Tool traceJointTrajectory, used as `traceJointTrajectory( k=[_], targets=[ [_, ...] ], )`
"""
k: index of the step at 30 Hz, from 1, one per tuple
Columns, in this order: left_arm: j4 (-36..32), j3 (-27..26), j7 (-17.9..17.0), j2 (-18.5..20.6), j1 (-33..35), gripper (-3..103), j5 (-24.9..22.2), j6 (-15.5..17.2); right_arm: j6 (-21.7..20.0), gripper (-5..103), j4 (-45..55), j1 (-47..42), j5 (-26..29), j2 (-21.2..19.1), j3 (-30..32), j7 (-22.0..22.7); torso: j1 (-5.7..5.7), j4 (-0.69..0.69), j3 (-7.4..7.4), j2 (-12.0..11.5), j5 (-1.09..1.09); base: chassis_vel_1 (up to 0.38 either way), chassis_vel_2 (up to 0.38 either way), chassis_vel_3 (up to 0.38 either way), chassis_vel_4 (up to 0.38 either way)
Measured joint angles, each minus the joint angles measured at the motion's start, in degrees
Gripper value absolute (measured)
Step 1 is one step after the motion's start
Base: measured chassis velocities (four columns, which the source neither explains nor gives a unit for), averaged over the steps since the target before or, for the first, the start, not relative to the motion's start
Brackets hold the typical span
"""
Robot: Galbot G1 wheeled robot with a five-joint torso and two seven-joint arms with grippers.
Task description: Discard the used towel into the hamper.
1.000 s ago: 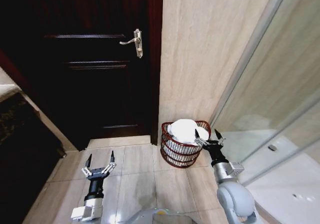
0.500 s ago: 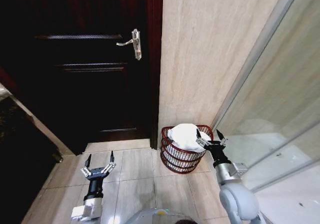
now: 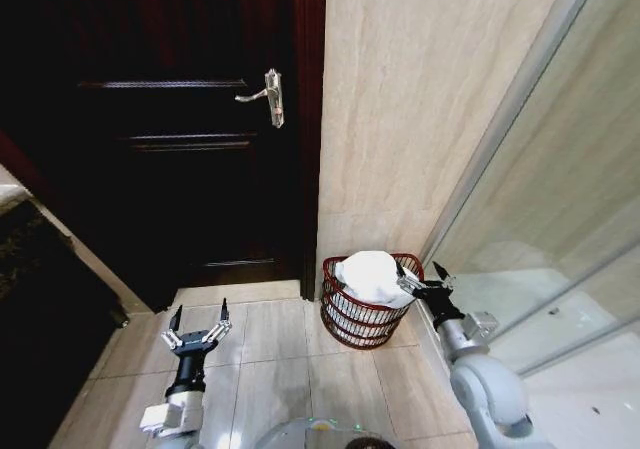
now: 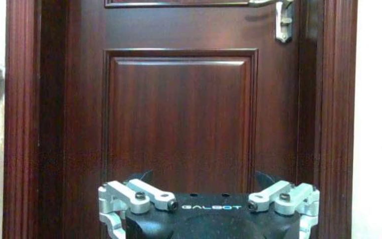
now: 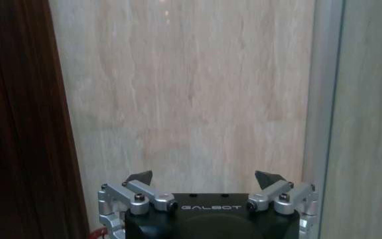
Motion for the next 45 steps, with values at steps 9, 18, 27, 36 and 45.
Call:
traceJointTrajectory(
  k=[9, 18, 27, 36, 45],
  targets=[
    [0.13, -0.52, 0.86, 0.00, -0.43, 100, -1.62, -1.12, -6.44, 100, -9.77, 8.11, 8.63, -7.39, -5.67, 6.20, 0.75, 0.02, 0.89, 1.64, 0.00, 0.000, 0.000, 0.000, 0.000],
    [0.01, -1.54, 0.87, 0.00, 0.24, 100, -1.58, -1.69, -13.80, 100, -12.04, 9.08, 13.89, -10.56, -8.93, 9.72, 0.81, -0.02, 0.88, 1.72, -0.02, 0.000, 0.000, 0.000, 0.000],
    [0.29, -0.83, 0.80, 0.00, -0.63, 100, -0.46, -0.96, -17.92, 100, -19.38, 16.21, 15.34, -9.93, -13.38, 8.30, 0.76, 0.01, 0.79, 1.56, 0.00, 0.000, 0.000, 0.000, 0.000],
    [-0.52, -0.10, 0.06, 0.00, -1.79, 100, -0.12, 0.62, -19.16, 89, -24.04, 21.30, 17.62, -9.82, -15.25, 8.50, 0.71, 0.00, 0.73, 1.46, 0.00, 0.000, 0.000, 0.000, 0.000],
    [0.11, 0.06, -0.09, 0.00, -1.72, 100, 0.59, 0.69, -17.01, 51, -31.28, 26.00, 18.74, -9.94, -16.79, 5.72, 0.67, 0.02, 0.68, 1.38, -0.01, 0.000, 0.000, 0.000, 0.000]
  ],
)
